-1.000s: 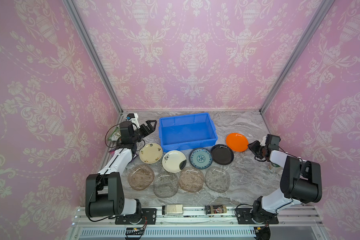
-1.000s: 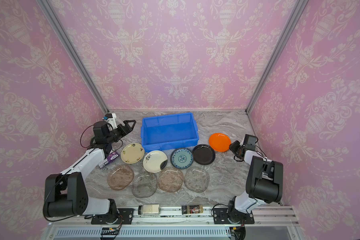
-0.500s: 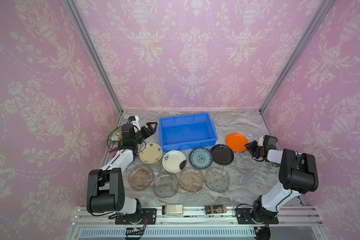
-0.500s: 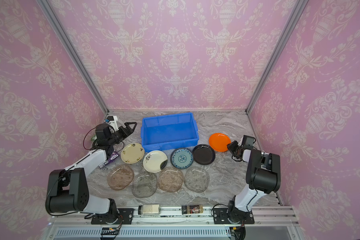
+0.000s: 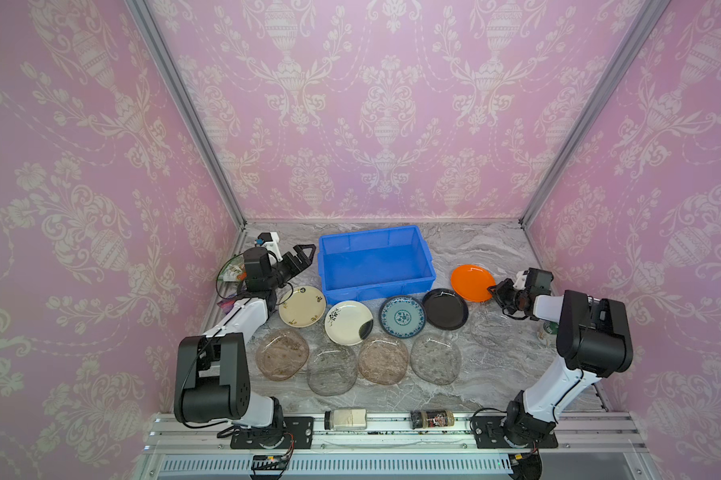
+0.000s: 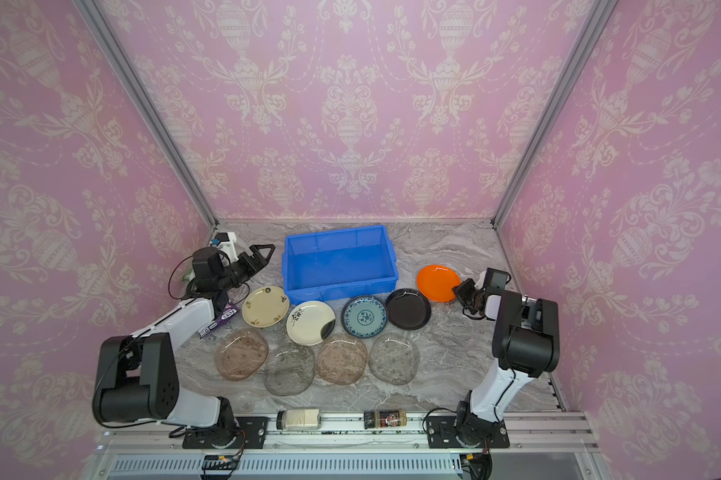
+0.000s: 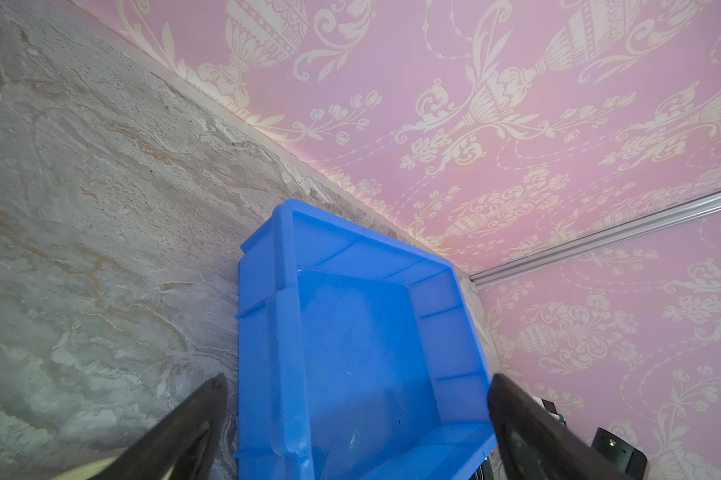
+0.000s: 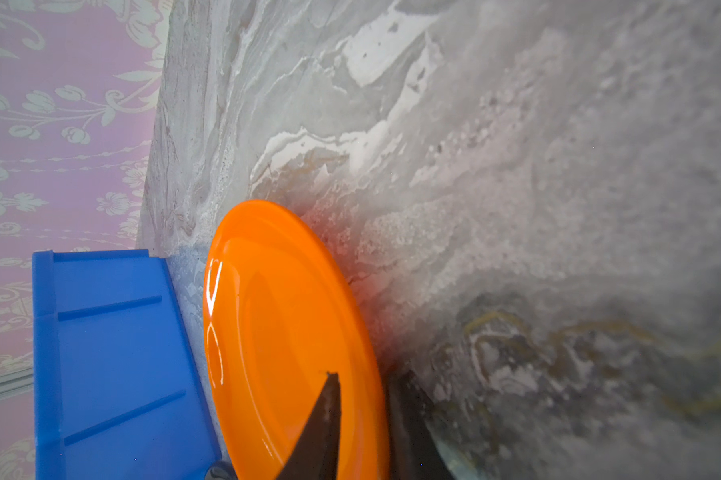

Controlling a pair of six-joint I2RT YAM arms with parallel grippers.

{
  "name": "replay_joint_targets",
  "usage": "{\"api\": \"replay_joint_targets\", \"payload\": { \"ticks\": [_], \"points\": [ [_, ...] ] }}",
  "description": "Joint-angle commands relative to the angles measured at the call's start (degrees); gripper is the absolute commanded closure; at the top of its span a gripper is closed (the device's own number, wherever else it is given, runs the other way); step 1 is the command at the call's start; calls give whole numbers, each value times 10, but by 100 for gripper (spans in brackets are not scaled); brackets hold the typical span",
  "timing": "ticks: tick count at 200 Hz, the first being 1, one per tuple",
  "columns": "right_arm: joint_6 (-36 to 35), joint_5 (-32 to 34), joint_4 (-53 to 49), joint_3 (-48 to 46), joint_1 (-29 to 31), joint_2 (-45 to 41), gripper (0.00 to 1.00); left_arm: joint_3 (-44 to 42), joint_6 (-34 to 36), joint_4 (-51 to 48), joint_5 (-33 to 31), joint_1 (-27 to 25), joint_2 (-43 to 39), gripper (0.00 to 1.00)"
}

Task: Place the plates into the plastic bin on the countertop
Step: 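Lower the right gripper onto the orange plate rim and close on it, then carry the orange plate into the blue bin with the right gripper and release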

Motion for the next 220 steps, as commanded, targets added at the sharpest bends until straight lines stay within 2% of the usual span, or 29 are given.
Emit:
{"api": "replay_joint_targets", "payload": {
  "ticks": [1, 32, 43, 69, 101, 157, 189, 220],
  "points": [
    [8, -12, -20, 1, 0, 18, 84, -7, 1, 1, -8, -5, -5, 1],
    [9, -14, -16, -1, -1, 17, 93, -9, 3, -3, -17, -5, -2, 1],
    [10, -11, -14, -3, -1, 14, 100, -9, 2, -6, -24, -5, -3, 1],
    [13, 4, -9, -10, -1, 4, 100, 1, 8, -40, -58, -4, -6, 1],
    [19, 44, -26, -10, 0, -24, 100, 12, 8, -44, -62, -5, 1, 1],
    [40, 148, -44, -3, 11, -147, 100, 1, -11, -41, -115, -5, -11, 1],
    [50, 193, -51, 21, 47, -210, 100, 16, 7, -49, -66, -6, -13, 1],
    [59, 229, -55, 54, 118, -255, 100, 22, 38, -78, -67, -10, -26, 1]
  ]
}}
